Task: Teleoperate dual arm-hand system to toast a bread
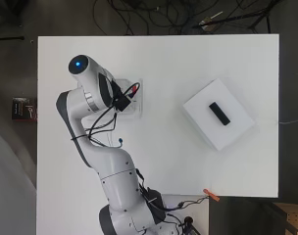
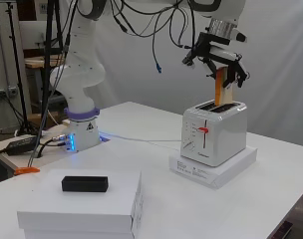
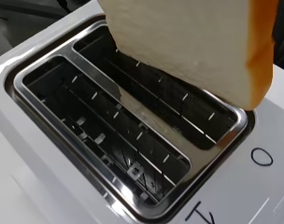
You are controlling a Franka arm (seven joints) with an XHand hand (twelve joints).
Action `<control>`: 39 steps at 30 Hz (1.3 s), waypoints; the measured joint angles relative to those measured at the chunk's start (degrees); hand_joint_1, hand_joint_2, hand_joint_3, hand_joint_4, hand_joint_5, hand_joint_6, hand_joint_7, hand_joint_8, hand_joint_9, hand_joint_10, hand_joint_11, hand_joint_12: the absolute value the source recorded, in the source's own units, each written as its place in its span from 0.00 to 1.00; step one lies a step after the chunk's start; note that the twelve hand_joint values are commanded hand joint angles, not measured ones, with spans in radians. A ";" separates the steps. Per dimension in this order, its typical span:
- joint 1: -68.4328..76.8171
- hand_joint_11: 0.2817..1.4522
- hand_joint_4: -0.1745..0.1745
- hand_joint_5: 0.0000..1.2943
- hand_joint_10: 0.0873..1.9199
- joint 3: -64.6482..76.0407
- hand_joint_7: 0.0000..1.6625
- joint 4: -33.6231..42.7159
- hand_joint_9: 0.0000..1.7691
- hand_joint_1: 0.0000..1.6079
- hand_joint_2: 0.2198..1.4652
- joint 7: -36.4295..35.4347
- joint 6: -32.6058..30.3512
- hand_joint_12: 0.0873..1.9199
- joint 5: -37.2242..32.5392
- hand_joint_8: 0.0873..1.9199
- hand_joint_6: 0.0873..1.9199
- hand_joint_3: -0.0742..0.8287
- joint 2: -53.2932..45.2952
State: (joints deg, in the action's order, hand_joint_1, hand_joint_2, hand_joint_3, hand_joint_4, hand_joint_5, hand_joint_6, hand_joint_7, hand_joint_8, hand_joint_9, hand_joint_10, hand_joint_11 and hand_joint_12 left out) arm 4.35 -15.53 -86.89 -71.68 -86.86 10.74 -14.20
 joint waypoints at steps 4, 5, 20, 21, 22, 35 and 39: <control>0.10 0.34 0.07 0.62 0.14 0.62 0.69 -7.02 0.75 0.77 0.73 -0.84 -4.12 0.22 0.55 0.40 0.58 0.08 2.61; 0.12 0.36 0.05 0.61 0.10 0.70 0.69 -8.02 0.76 0.77 0.73 -1.15 -5.04 0.19 0.48 0.40 0.58 0.08 3.05; 4.21 0.30 0.96 0.59 0.54 1.30 0.73 9.52 0.67 0.57 0.81 -2.87 9.84 0.66 -1.74 0.25 0.66 0.08 -6.63; 4.78 0.32 0.99 0.55 0.56 1.50 0.71 12.94 0.67 0.55 0.83 -2.64 12.17 0.70 -1.47 0.25 0.70 0.09 -8.39; 5.29 0.35 1.00 0.52 0.59 1.66 0.69 16.55 0.66 0.53 0.85 -2.32 14.22 0.75 -1.19 0.27 0.73 0.09 -9.99; 6.88 0.44 1.00 0.61 0.70 2.08 0.75 2.84 0.73 0.57 0.80 -0.43 9.13 0.87 0.24 0.41 0.65 0.08 -5.30; 6.65 0.39 1.00 0.61 0.69 2.99 0.74 -7.37 0.71 0.57 0.80 -0.50 0.67 0.82 -1.53 0.39 0.65 0.08 0.75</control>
State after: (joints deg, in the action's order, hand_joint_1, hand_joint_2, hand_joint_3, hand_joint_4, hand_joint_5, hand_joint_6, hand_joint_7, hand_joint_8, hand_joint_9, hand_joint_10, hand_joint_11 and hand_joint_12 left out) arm 11.00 -12.53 -94.26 -72.18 -86.19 9.21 -13.45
